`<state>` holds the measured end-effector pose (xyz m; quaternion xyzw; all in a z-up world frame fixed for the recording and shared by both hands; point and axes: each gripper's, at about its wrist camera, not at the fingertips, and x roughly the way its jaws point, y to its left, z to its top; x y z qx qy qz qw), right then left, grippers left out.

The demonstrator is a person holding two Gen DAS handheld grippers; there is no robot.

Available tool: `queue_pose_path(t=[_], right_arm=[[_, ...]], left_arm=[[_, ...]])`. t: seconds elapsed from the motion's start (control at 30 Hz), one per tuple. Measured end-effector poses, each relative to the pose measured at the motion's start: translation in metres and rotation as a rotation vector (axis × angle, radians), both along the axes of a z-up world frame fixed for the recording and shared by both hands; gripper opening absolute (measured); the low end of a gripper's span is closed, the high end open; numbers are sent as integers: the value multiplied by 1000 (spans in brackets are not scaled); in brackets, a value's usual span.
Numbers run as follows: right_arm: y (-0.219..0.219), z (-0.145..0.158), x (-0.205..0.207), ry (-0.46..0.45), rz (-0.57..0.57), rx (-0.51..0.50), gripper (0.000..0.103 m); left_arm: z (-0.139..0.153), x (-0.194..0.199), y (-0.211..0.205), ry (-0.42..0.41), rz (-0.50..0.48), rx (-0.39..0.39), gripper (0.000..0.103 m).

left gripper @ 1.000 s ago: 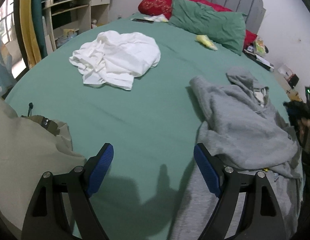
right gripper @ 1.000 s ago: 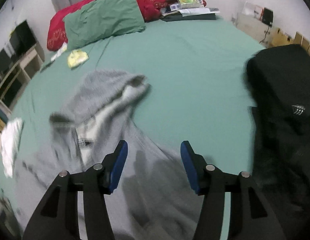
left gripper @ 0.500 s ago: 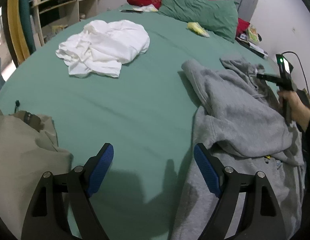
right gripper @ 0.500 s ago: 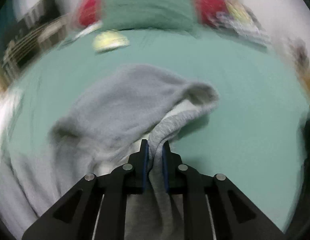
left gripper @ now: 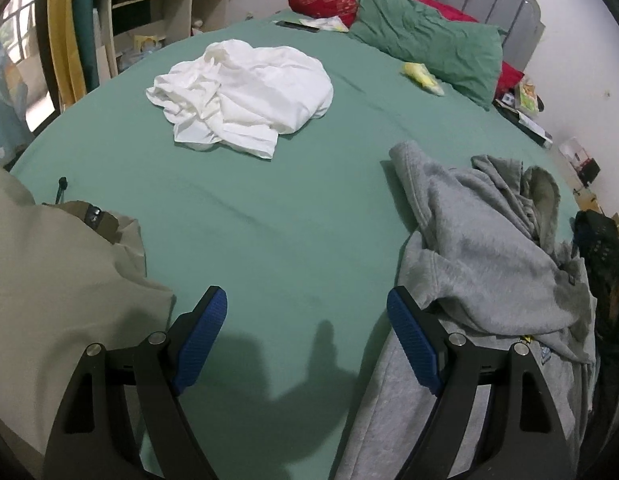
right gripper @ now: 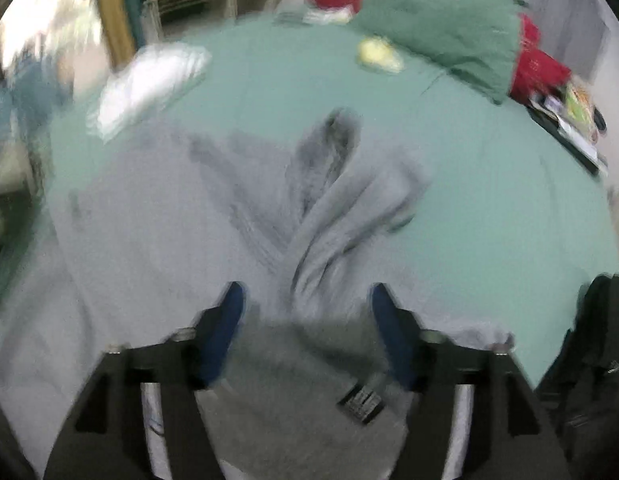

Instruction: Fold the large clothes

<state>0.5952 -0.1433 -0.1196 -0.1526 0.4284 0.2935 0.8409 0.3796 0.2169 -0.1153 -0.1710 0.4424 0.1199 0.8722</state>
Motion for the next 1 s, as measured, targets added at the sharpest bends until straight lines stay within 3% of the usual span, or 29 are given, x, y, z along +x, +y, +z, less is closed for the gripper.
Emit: queue_pose_path(t=[0.03, 0.13, 0.17, 0.33, 0.37, 0.4, 0.43, 0.53, 0.63, 0.73, 0.77, 0.87, 0.9, 1.0], right_arm=[[-9, 13, 17, 1, -52, 78, 91], [-25, 18, 71, 40, -256, 158, 92], [-33, 12, 96, 76, -357, 201, 92], [-35, -49, 158, 255, -513, 355, 91], [-35, -65, 164, 321, -533, 411, 84], [-32, -76, 167, 368, -530, 456, 65], [-19, -82, 169, 383, -489, 449, 4], [25, -75, 167, 337, -338, 264, 6], [39, -40, 167, 206, -346, 86, 6], [63, 33, 145, -255, -347, -372, 6], [75, 64, 127, -432, -300, -472, 6], [109, 104, 66, -765, -114, -625, 6], [120, 105, 44, -823, -36, -668, 6], [136, 83, -23, -840, 201, -714, 6]], left_arm=[[1, 0, 0, -1, -1, 1, 85], [-2, 2, 2, 1, -13, 1, 85], [-3, 4, 2, 2, -16, 1, 85], [-7, 14, 8, -10, -25, -15, 85], [-8, 15, 7, -19, -37, -9, 85], [-10, 16, 7, -14, -45, 9, 85], [-13, 17, 7, 2, -44, 23, 85], [-15, 17, 9, 3, -56, -17, 85], [-11, 15, 4, -10, -66, -25, 85], [-4, 12, -1, -27, -66, -26, 85], [-2, 11, -2, -32, -68, -27, 85], [5, 9, -8, -44, -82, -21, 85], [6, 9, -10, -44, -90, -16, 85], [8, 5, -16, -44, -106, -8, 85]])
